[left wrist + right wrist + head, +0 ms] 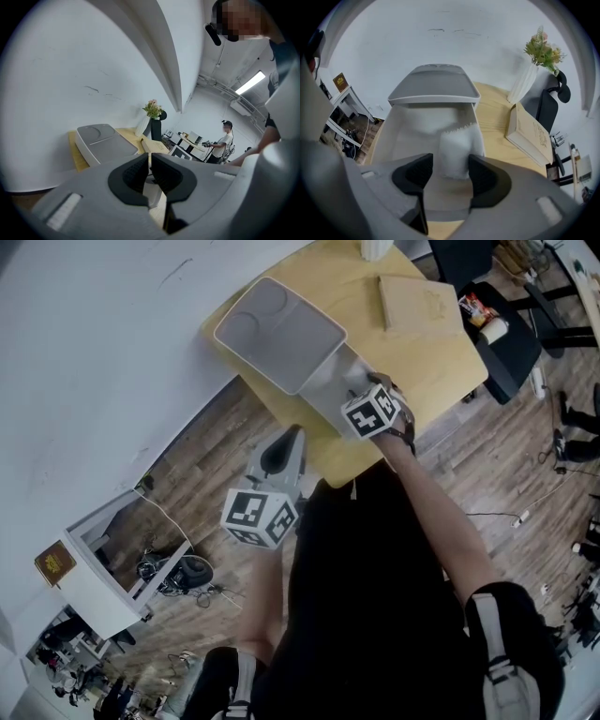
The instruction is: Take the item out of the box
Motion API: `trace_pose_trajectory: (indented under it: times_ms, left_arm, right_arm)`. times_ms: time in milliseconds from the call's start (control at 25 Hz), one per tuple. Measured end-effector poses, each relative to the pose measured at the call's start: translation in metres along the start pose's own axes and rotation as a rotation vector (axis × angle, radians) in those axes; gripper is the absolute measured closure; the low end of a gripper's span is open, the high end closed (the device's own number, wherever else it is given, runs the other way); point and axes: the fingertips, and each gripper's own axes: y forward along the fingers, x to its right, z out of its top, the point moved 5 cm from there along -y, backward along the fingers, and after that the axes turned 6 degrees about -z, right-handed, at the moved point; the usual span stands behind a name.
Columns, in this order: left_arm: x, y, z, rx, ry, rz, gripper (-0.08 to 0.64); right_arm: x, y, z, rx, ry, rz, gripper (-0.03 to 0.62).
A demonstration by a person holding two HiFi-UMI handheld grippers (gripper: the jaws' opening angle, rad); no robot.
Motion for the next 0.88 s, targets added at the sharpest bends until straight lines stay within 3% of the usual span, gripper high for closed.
trace_pose_trajectory:
  times_ms: [200,360,880]
  left_arm:
    - [-0.002,-0.001,0.004,0.004,0.006,-0.007,0.534]
    - [-0.004,-0.003,0.002,0.001,0.006,-0.006,0.534]
    - [-0.003,-0.016,0.001,0.011,0.010,-0.005,0.534]
  right_arm:
    - [-0.004,0.009,0.001,-0.031,-0.035,-0.023,0.359]
    - [-0.003,0.010,0.001,-0.032,-0.061,-0.038,0.411]
    - [-0.011,0.001,-0.003,-0.028,-0.153,-0.022,0.428]
